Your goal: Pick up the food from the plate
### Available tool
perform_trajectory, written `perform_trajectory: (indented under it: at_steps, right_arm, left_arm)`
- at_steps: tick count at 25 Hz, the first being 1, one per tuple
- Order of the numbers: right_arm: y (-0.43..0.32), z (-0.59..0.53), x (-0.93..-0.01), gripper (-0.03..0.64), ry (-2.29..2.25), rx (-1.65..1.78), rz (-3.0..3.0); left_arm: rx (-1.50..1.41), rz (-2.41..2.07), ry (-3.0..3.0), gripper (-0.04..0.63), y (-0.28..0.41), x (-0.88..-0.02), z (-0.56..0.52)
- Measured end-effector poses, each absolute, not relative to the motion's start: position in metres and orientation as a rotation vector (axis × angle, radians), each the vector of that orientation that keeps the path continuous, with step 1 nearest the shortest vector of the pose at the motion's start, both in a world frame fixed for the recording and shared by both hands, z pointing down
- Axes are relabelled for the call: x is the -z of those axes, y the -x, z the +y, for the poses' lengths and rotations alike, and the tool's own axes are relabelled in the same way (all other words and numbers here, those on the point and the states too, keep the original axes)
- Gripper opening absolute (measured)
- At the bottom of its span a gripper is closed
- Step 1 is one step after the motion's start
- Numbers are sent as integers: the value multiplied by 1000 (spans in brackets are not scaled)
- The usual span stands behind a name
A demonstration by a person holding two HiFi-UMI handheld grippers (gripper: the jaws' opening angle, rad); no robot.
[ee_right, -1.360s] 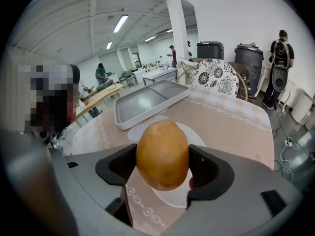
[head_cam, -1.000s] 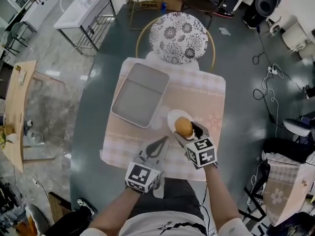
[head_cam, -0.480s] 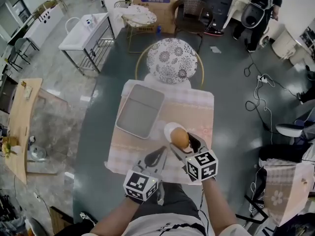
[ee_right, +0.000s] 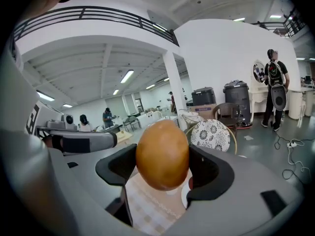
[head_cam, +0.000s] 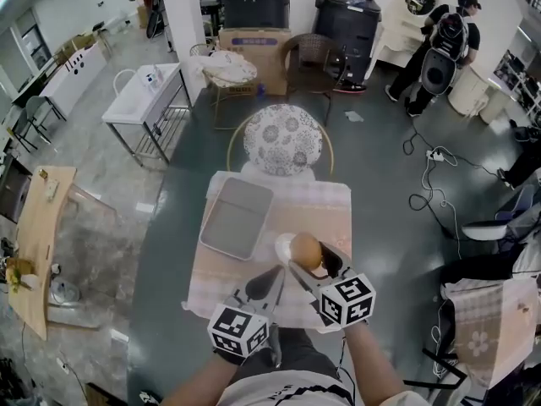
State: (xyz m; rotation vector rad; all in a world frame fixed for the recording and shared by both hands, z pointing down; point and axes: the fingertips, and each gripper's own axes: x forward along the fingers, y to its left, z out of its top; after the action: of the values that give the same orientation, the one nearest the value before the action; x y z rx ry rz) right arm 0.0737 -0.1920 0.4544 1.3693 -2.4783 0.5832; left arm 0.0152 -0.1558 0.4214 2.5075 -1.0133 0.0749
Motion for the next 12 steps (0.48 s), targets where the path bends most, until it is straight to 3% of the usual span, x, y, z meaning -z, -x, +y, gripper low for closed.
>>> perform_trajectory:
  at_steps: [12]
  right_arm:
    - [-73,-173,-345,313,-1482,-412,-2622]
  left_arm:
    - [-15,-1029,-2562,5,-8,-352,-155]
